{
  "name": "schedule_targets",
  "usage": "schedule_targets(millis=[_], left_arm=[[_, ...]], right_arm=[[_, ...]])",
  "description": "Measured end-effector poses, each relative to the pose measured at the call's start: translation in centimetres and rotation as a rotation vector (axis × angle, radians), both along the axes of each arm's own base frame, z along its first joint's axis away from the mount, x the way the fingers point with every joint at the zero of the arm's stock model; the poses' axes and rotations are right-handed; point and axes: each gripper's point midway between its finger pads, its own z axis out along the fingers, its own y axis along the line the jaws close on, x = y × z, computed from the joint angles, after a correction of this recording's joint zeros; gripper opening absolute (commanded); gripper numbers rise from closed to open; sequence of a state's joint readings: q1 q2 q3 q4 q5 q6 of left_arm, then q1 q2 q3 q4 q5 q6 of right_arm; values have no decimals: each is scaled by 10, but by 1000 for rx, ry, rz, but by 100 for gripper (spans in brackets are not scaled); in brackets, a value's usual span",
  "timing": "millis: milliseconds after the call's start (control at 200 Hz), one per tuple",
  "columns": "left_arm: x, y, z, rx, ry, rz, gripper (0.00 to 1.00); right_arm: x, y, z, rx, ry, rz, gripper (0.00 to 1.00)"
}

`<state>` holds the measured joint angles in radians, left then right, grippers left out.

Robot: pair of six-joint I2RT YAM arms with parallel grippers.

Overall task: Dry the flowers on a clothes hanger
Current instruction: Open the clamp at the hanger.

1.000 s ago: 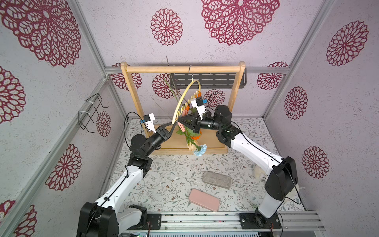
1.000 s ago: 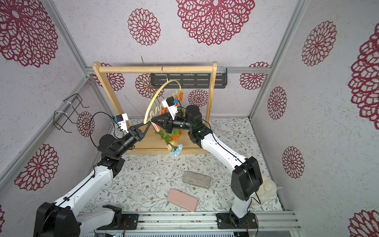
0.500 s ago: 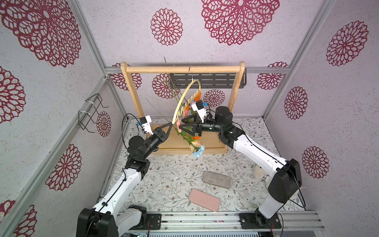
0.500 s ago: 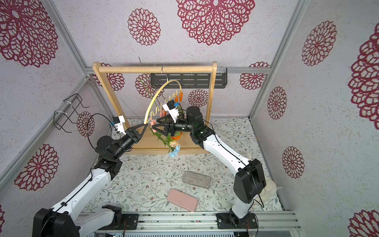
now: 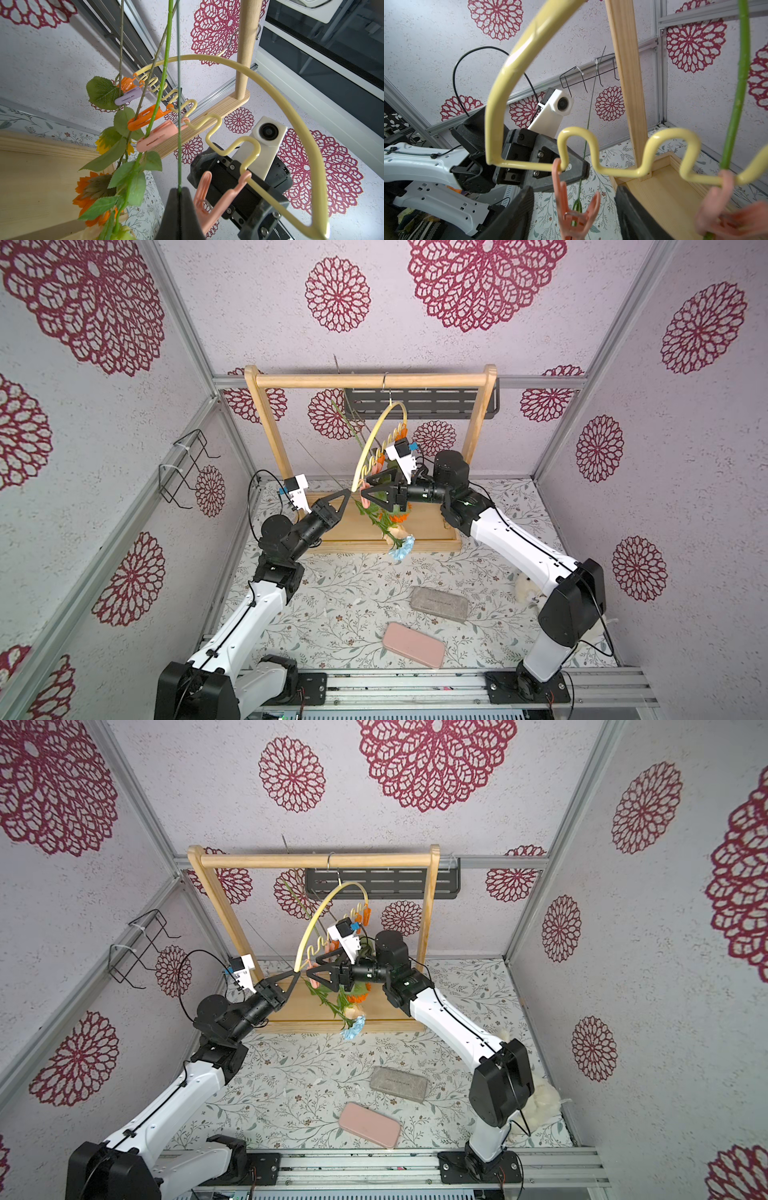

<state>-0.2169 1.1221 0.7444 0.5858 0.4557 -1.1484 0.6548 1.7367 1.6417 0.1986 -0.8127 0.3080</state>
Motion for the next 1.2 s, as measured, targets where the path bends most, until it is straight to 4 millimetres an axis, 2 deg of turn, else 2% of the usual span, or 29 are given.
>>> schedule_targets(millis=[165, 440, 585, 740, 856, 1201], left_arm=[[0, 0, 0, 0, 1, 0, 0], [0, 0, -1, 0, 2, 0, 0], [0, 0, -1, 0, 2, 1, 0], [0, 0, -2, -3, 6, 1, 0], [0, 1, -3, -3, 10, 2, 0], [7, 11, -10, -80, 63, 58, 0]], right_arm=[[3, 6, -3, -11, 21, 5, 55], [5, 10, -15, -46, 66, -1, 57], [7, 12, -14, -59, 71, -19, 43], [5, 15, -11, -59, 69, -23, 35], [1, 16, -9, -55, 61, -10, 23], [-2, 21, -4, -27, 32, -1, 15]])
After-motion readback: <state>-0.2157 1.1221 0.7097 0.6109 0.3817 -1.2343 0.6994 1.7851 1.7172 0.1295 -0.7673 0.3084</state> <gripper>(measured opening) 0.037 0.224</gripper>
